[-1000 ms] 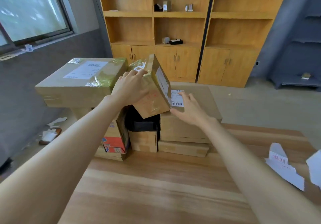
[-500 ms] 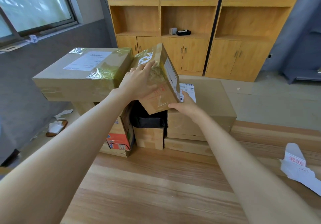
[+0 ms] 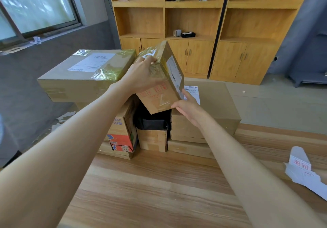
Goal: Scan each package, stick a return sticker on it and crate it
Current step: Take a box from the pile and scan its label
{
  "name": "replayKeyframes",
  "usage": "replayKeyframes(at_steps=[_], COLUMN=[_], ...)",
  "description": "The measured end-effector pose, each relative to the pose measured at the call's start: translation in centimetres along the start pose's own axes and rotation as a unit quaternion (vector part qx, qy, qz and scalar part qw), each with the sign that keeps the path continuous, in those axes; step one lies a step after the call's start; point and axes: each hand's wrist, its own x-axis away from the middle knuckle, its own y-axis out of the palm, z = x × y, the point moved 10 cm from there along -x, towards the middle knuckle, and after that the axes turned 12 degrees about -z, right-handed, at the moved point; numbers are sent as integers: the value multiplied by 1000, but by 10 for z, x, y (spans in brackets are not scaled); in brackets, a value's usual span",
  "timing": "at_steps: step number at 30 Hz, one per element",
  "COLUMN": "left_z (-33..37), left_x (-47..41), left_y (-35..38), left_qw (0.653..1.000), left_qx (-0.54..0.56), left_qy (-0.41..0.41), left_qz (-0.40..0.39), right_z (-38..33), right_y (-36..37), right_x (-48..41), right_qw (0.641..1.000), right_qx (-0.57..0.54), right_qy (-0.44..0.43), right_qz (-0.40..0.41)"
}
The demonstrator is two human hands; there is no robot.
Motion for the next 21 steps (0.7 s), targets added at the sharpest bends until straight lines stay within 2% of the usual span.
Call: replayKeyframes(at_steps=[6,10,15,21], left_z=[31,48,72,119], left_x=[17,29,45,65], left_y=[-36,-48,-36,-1], left_qw=[992,979,959,938], left_qx=[109,191,280,346], left_qy=[29,23,8,13], left_qz=[58,61,42,9], right_z=[-55,-95,-125,-118], right_y=[-27,-54,-82,-120], right_x=[37,78,131,189], right_qw=[995,984,984,974], right_qx=[-34,-89,-3,62], right_qy=[-71,-101,-97,-89], right_qz=[64,114,150,201])
